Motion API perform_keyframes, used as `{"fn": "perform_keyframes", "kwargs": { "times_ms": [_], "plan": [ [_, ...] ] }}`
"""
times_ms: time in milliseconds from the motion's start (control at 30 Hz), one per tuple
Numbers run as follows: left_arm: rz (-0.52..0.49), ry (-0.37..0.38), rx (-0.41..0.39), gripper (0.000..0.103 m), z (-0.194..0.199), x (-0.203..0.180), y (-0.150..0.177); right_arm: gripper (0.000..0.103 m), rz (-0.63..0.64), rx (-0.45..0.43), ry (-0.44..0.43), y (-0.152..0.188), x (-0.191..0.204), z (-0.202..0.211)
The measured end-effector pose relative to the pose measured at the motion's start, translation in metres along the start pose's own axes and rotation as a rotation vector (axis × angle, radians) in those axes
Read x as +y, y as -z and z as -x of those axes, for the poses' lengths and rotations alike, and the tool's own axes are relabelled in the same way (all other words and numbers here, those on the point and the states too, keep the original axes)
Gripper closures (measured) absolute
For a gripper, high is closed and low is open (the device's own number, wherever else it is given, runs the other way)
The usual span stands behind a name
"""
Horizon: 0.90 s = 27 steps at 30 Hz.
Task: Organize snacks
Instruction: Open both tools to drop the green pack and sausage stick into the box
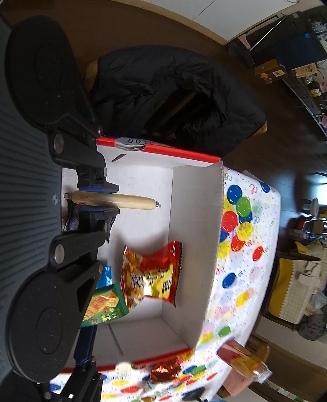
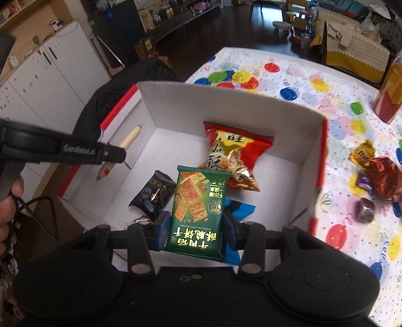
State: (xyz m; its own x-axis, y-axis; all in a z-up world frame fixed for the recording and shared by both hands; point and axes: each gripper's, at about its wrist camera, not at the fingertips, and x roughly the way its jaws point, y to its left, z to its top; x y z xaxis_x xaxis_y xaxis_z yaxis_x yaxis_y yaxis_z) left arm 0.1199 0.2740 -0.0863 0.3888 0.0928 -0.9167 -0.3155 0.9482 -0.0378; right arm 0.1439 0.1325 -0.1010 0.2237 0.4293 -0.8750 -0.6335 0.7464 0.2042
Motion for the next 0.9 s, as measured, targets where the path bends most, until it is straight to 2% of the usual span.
{"fn": "perform_keyframes", "kwargs": {
  "times_ms": [567, 900],
  "plan": [
    [-0.075, -0.069, 0.157, 0.092, -0.049, -0.011, -0.012, 0.063, 0.002, 0.107, 0.005, -0.004, 0.006, -0.044],
    [-0.057, -0.072, 0.173, 0.092, -0.048, -0.012, -0.014, 0.06, -0.018, 0.101, -0.004, -0.003, 0.003, -0.04]
  ]
}}
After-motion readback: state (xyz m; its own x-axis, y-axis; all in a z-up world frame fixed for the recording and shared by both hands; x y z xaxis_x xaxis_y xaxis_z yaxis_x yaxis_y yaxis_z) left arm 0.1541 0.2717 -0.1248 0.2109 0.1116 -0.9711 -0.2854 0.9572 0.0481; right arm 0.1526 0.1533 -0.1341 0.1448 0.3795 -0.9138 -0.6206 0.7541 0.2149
